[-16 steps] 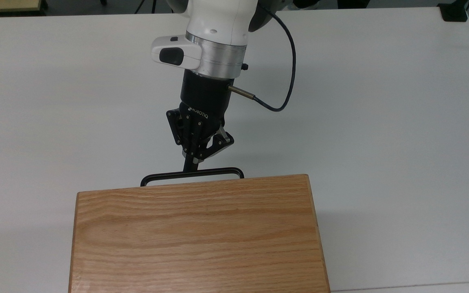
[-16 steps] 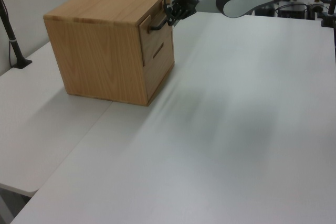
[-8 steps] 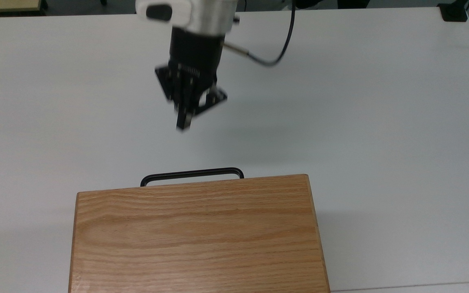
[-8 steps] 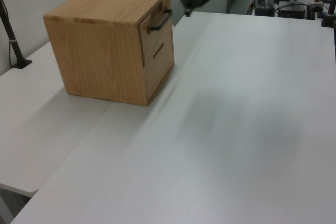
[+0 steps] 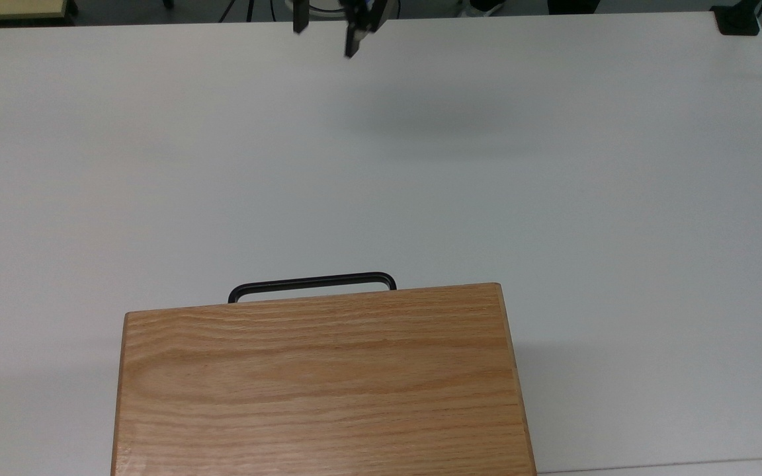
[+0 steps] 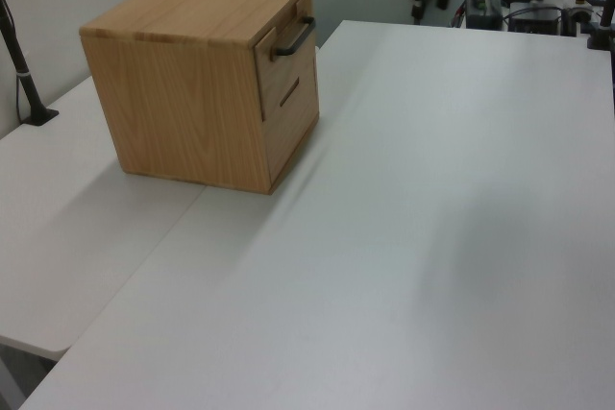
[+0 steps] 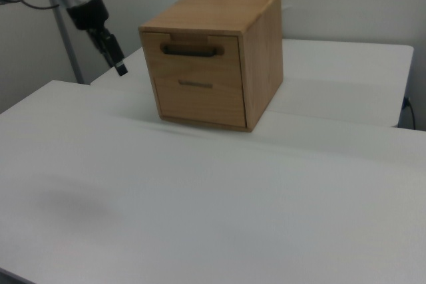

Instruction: Close the drawer by sliding it

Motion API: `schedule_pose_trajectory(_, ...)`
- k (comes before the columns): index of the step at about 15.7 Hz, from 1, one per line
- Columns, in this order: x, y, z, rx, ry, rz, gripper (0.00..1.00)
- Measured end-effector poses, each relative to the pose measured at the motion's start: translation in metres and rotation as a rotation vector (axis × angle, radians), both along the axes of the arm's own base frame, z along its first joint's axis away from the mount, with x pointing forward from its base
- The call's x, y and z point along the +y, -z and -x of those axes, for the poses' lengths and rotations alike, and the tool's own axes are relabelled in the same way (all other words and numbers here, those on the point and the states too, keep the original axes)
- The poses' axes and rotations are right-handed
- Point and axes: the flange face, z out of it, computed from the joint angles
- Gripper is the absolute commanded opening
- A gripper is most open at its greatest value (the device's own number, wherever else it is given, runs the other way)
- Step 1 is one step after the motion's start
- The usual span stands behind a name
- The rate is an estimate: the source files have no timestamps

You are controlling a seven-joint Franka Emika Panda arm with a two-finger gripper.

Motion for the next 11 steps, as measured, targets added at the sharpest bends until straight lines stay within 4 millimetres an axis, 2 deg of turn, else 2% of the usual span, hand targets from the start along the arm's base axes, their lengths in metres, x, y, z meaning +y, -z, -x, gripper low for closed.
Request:
schedule_pose_trajectory(2,0.003,0.008,0.017,0.036,-0.084,-0.004,1.00)
schedule_pose_trajectory(4,0.002,0.016,0.026,0.068,-0.192,-0.002,1.00)
schedule_pose_trajectory(8,-0.027,0.025,0.022,0.112,-0.391,0.026,1.00)
schedule_pose_trajectory(11,-0.034,0.026,0.021,0.118,-0.430,0.031,1.00)
